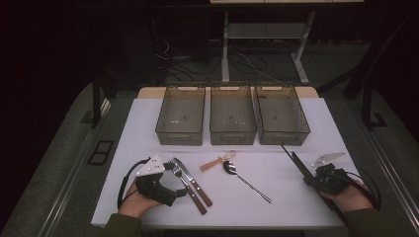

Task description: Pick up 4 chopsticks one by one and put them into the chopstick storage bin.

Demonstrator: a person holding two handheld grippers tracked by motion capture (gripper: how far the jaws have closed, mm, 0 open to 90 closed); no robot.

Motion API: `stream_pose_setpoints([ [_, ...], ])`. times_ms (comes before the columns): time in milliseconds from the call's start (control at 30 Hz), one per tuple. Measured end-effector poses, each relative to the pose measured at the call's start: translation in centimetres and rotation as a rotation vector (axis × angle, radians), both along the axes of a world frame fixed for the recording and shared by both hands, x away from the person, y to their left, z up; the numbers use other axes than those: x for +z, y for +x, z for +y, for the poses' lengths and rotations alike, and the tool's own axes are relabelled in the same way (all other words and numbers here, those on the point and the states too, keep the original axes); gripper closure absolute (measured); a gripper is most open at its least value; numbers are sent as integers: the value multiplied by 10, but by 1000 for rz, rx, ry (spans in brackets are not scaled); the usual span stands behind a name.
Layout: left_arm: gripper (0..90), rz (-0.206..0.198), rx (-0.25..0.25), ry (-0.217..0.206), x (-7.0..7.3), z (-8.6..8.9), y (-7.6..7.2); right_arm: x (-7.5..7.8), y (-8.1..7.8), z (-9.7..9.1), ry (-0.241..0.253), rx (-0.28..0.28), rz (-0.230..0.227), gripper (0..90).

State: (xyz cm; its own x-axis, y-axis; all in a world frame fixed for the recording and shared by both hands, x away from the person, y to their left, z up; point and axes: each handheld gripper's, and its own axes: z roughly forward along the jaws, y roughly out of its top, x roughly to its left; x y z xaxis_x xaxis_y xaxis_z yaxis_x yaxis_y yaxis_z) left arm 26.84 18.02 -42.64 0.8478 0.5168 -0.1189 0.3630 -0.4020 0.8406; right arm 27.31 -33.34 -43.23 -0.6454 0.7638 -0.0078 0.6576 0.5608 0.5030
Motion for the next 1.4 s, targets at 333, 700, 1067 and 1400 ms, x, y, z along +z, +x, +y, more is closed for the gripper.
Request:
stream_pose_setpoints([
  [333, 0, 5, 0, 6, -1, 0, 1, 13, 15, 3, 71, -24, -58, 851],
  [700, 0, 6, -2, 5, -1, 0, 2, 8, 73, 25, 93, -101, -101, 843],
  [1067, 0, 7, -2, 3, -1, -1, 1, -9, 90, 33, 60, -119, -85, 841],
  [1400, 0, 6, -2, 2, -1, 0, 1, -8, 88, 33, 75, -113, -66, 851],
])
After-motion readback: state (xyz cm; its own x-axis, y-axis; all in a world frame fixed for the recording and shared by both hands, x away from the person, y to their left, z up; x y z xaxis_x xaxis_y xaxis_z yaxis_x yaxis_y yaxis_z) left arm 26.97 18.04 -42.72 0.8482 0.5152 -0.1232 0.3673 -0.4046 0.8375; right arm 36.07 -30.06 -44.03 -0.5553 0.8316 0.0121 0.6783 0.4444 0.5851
